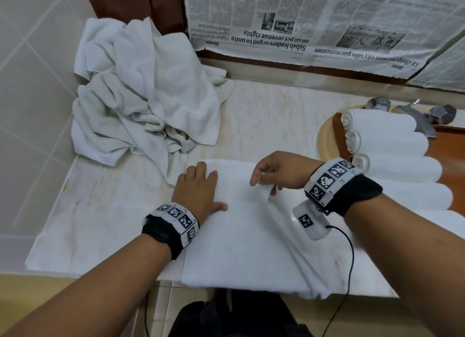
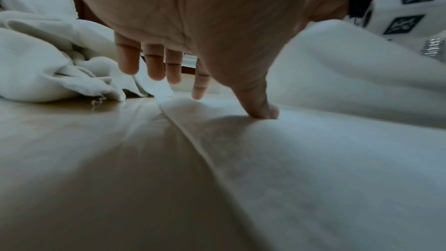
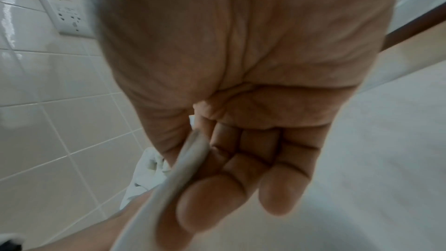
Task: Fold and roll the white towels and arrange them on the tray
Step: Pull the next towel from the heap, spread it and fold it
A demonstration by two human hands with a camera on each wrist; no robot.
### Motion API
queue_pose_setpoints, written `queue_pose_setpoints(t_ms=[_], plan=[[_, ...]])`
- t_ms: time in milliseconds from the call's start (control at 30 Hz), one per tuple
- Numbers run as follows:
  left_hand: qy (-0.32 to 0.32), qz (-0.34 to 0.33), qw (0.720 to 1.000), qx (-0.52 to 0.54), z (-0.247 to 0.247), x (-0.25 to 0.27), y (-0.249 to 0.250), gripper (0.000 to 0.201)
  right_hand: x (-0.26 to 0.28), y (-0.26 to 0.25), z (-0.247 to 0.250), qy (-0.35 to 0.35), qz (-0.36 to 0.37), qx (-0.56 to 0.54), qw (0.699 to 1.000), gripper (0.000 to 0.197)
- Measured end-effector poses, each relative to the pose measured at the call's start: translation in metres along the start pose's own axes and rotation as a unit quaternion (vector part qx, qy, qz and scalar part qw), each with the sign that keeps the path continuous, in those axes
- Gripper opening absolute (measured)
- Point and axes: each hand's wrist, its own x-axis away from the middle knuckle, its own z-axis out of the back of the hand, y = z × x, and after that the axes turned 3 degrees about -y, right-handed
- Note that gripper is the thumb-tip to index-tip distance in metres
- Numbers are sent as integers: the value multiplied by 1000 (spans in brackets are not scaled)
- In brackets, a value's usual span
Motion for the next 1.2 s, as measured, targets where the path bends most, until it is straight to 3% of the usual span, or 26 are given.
queue_pose_setpoints(t_ms=[67, 167, 233, 300, 433, 600, 767, 867, 1033, 1200], plan=[[-8, 12, 999, 48, -2, 6, 2, 77, -9, -8, -5, -5, 4, -16, 1000, 22], [-55, 29, 979, 192, -10, 11, 1, 80, -23, -23, -10, -38, 6, -40, 998, 24], [-40, 37, 965, 255, -15, 12, 0, 75, -35, -32, -12, -65, 20, 1, 998, 22], [-11, 41, 951, 307, -17, 11, -2, 58, -53, -42, -12, -48, 37, 89, 994, 16], [-12, 48, 933, 356, -16, 11, -10, 35, -91, -59, -12, 20, 81, 186, 979, 13], [-20, 38, 933, 359, -14, 14, -12, 5, -131, -54, -23, -14, 96, 210, 973, 13], [-34, 113, 911, 395, -8, 22, 7, 41, -140, -43, -32, 37, 74, 196, 977, 17], [-69, 158, 924, 342, -2, 26, 28, 55, -137, -41, -35, 42, 62, 184, 980, 15], [-80, 185, 941, 273, -2, 34, 50, 20, -121, -28, -41, 44, 49, 183, 981, 18], [-59, 219, 921, 318, 0, 50, 66, 17, -91, -2, -48, 42, 31, 187, 981, 34]])
